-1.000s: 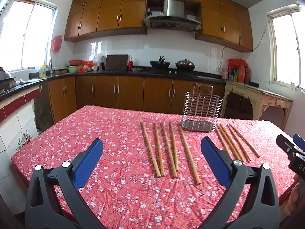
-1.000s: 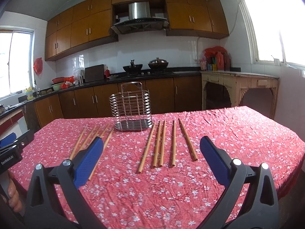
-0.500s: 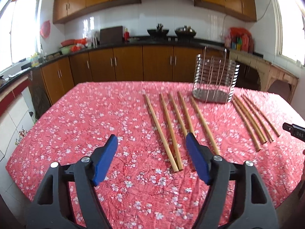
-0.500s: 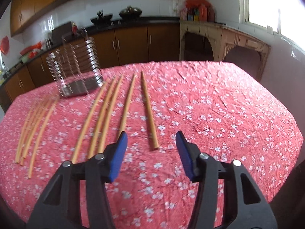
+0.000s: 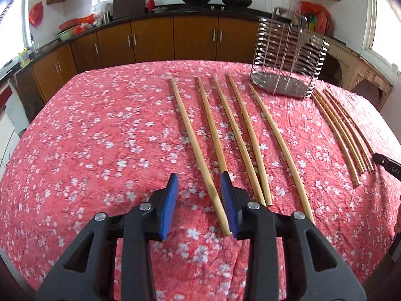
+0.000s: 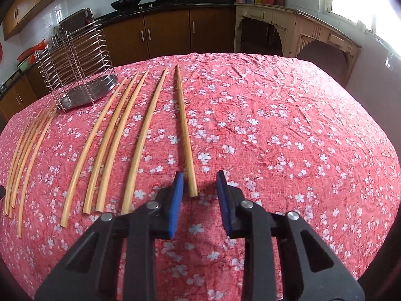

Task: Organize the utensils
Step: 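Lower the left tool onto a bamboo chopstick and close it while the right tool grasps another chopstick, then lift the left tool's chopstick over the wire holder while the right tool carries its chopstick there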

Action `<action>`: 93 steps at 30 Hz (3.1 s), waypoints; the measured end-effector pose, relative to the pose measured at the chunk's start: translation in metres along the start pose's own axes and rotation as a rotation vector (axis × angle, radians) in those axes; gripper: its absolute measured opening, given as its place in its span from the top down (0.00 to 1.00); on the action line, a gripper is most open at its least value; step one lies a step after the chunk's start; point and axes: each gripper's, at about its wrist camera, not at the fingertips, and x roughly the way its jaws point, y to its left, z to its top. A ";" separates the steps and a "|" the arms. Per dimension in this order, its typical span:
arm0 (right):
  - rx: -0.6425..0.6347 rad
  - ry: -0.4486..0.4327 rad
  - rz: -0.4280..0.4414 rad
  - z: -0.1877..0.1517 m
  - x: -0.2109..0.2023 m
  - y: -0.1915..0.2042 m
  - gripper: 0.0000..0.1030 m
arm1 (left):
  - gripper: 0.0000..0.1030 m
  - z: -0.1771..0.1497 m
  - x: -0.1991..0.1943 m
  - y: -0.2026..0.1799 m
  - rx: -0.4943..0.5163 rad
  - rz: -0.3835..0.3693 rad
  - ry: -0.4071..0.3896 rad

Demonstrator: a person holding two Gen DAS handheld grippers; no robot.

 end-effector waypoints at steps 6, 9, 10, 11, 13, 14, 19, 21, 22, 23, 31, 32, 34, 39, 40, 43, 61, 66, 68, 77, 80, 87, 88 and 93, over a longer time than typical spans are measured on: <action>-0.010 -0.001 0.014 0.001 -0.003 0.000 0.81 | 0.87 0.002 0.010 -0.001 -0.004 0.018 0.032; -0.016 -0.002 0.025 0.001 -0.004 0.001 0.89 | 0.93 0.004 0.012 0.005 -0.023 0.014 0.034; -0.014 -0.002 0.027 0.001 -0.004 0.001 0.90 | 0.93 0.004 0.012 0.006 -0.026 0.011 0.035; -0.012 -0.001 0.027 0.001 -0.004 0.001 0.90 | 0.93 0.004 0.012 0.007 -0.028 0.013 0.035; -0.007 -0.001 0.031 0.001 -0.004 0.001 0.90 | 0.93 0.004 0.013 0.006 -0.029 0.016 0.034; -0.004 -0.001 0.032 0.001 -0.004 0.001 0.90 | 0.93 0.003 0.012 0.006 -0.029 0.018 0.034; -0.015 -0.007 0.032 -0.002 -0.007 0.000 0.91 | 0.93 0.002 0.012 0.001 -0.022 0.031 0.029; -0.016 -0.012 0.037 -0.003 -0.009 -0.001 0.92 | 0.93 0.002 0.012 0.001 -0.023 0.025 0.028; -0.014 -0.013 0.040 -0.003 -0.010 -0.001 0.92 | 0.93 0.003 0.012 0.002 -0.028 0.017 0.030; -0.010 -0.014 0.048 -0.003 -0.011 -0.001 0.92 | 0.93 0.002 0.011 0.004 -0.031 0.011 0.032; -0.020 -0.140 0.035 0.000 -0.054 -0.009 0.92 | 0.93 0.004 -0.016 0.015 -0.033 0.002 -0.035; -0.024 -0.164 0.033 0.002 -0.063 -0.010 0.92 | 0.93 0.007 -0.024 0.016 -0.028 0.004 -0.064; -0.034 -0.212 0.027 0.007 -0.079 -0.009 0.92 | 0.93 0.011 -0.037 0.016 -0.018 0.010 -0.112; -0.059 -0.355 0.027 0.023 -0.123 -0.005 0.92 | 0.93 0.033 -0.078 0.023 -0.005 0.021 -0.273; -0.061 -0.378 0.028 0.028 -0.128 -0.004 0.92 | 0.93 0.039 -0.083 0.024 -0.008 0.023 -0.296; -0.058 -0.448 0.039 0.044 -0.147 -0.002 0.92 | 0.93 0.054 -0.097 0.030 -0.023 0.021 -0.351; 0.017 -0.561 0.129 0.147 -0.177 -0.014 0.93 | 0.93 0.135 -0.120 0.045 -0.043 0.075 -0.474; 0.005 -0.589 0.167 0.182 -0.202 -0.009 0.93 | 0.93 0.153 -0.134 0.041 -0.046 0.059 -0.507; -0.007 -0.614 0.178 0.193 -0.214 -0.003 0.93 | 0.93 0.163 -0.141 0.039 -0.058 0.033 -0.517; -0.052 -0.753 0.270 0.248 -0.265 0.041 0.93 | 0.93 0.212 -0.178 -0.003 -0.049 -0.143 -0.598; -0.067 -0.768 0.303 0.256 -0.264 0.059 0.93 | 0.93 0.220 -0.177 -0.020 -0.027 -0.173 -0.615; -0.094 -0.704 0.350 0.260 -0.224 0.086 0.93 | 0.93 0.227 -0.134 -0.046 -0.014 -0.213 -0.545; -0.092 -0.691 0.357 0.260 -0.218 0.088 0.93 | 0.93 0.227 -0.127 -0.047 -0.015 -0.218 -0.530; -0.059 -0.616 0.390 0.255 -0.177 0.086 0.93 | 0.93 0.228 -0.100 -0.048 -0.027 -0.222 -0.469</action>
